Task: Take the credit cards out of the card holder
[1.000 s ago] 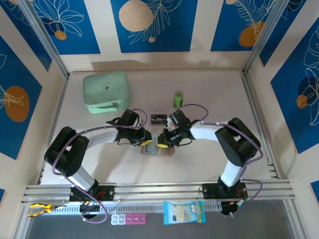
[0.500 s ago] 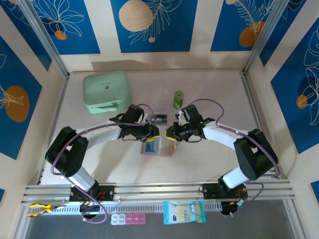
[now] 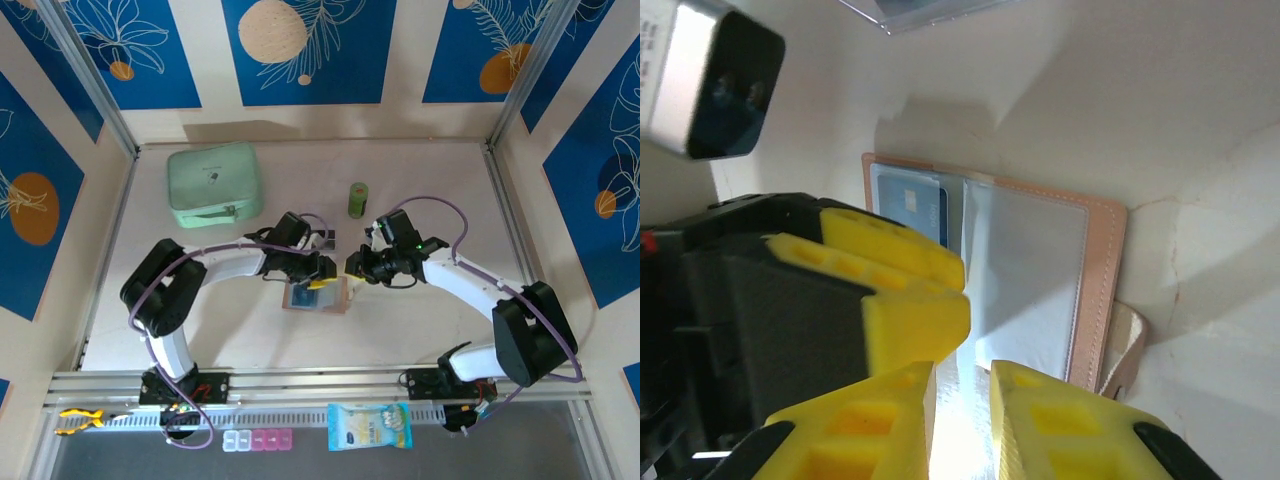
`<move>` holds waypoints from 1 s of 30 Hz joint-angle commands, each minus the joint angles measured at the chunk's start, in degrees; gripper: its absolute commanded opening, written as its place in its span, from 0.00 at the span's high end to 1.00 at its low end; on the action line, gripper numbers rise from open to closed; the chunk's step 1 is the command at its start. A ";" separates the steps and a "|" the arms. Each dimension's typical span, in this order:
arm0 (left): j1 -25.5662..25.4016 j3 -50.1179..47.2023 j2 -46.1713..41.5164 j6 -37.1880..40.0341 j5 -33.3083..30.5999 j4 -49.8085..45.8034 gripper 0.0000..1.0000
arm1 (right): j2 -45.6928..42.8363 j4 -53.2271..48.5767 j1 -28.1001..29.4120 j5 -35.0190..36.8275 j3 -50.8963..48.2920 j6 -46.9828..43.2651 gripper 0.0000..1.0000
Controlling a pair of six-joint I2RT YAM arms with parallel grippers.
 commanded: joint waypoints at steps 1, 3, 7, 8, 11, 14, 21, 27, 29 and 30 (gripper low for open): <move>-0.33 0.59 0.50 -0.25 1.69 2.22 0.55 | -0.93 -1.70 0.41 -0.42 -0.37 -0.52 0.77; -0.27 0.37 0.03 -0.18 1.22 2.06 0.54 | -0.41 -1.42 0.96 -0.68 -0.04 -0.34 0.77; -0.26 0.26 -0.93 0.10 0.45 1.77 0.51 | 1.19 -0.88 2.46 -0.66 0.90 0.07 0.77; -0.09 -0.07 -1.61 -0.03 -0.10 1.86 0.52 | 1.77 -0.89 2.85 -0.68 1.20 0.18 0.77; 1.10 -1.45 -4.10 -0.05 -1.80 1.45 0.55 | 3.46 -0.31 4.25 -1.15 1.80 0.53 0.77; 3.33 -3.23 -7.09 1.01 -4.03 -0.32 0.57 | 6.53 0.52 5.73 -2.22 2.65 0.67 0.77; 8.72 -7.88 -12.08 3.95 -5.63 -4.07 0.57 | 14.38 -0.58 9.15 0.19 6.02 -0.09 0.77; 10.98 -12.14 -14.22 4.13 -5.66 -4.29 0.57 | 18.82 -1.12 9.26 2.46 7.53 -1.89 0.77; 11.27 -13.13 -14.45 4.02 -5.77 -4.05 0.57 | 19.76 -1.08 9.23 2.78 8.00 -2.55 0.77; 11.32 -13.66 -14.48 3.86 -5.82 -3.72 0.58 | 20.25 -1.12 9.26 2.94 8.15 -2.92 0.77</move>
